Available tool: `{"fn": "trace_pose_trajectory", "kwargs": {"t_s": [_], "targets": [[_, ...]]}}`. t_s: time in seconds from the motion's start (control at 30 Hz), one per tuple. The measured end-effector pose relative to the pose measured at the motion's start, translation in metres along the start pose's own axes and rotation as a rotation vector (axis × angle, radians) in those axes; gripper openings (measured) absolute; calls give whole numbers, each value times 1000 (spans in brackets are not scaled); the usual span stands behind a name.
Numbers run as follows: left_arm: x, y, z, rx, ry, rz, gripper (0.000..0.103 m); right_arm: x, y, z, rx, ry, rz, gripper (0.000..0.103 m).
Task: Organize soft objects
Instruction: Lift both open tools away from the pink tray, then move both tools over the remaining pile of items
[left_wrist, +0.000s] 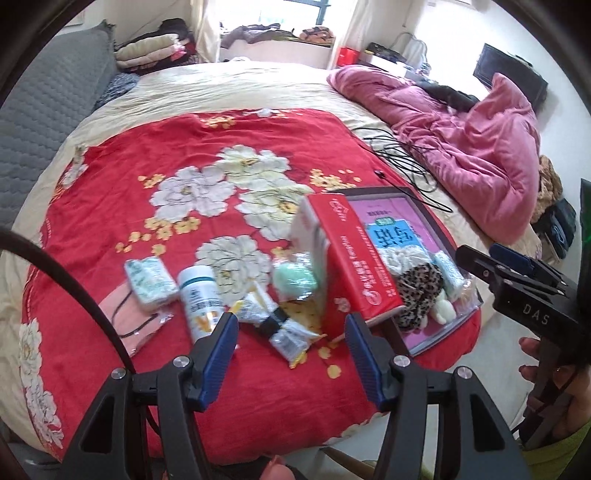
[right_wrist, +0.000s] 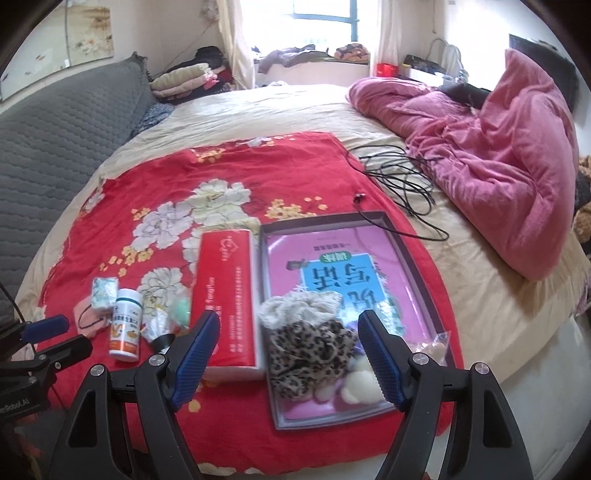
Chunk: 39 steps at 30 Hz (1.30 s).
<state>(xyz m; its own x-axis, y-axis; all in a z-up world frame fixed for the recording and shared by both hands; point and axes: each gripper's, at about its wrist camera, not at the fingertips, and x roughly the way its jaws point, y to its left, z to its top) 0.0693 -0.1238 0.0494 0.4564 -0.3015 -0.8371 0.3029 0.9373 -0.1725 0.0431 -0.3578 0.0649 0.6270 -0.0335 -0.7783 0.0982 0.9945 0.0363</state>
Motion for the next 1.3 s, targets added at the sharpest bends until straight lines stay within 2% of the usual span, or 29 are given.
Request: {"fn": "trace_pose_trajectory", "kwargs": {"t_s": [0.9,1.3], "targets": [[-38,100,2,-128,-28,80,60,-4,86,28,-126,-25,79,78],[-40,135,9,-176,-10,81,60,3,116,37,-176,-12,109,78]]}}
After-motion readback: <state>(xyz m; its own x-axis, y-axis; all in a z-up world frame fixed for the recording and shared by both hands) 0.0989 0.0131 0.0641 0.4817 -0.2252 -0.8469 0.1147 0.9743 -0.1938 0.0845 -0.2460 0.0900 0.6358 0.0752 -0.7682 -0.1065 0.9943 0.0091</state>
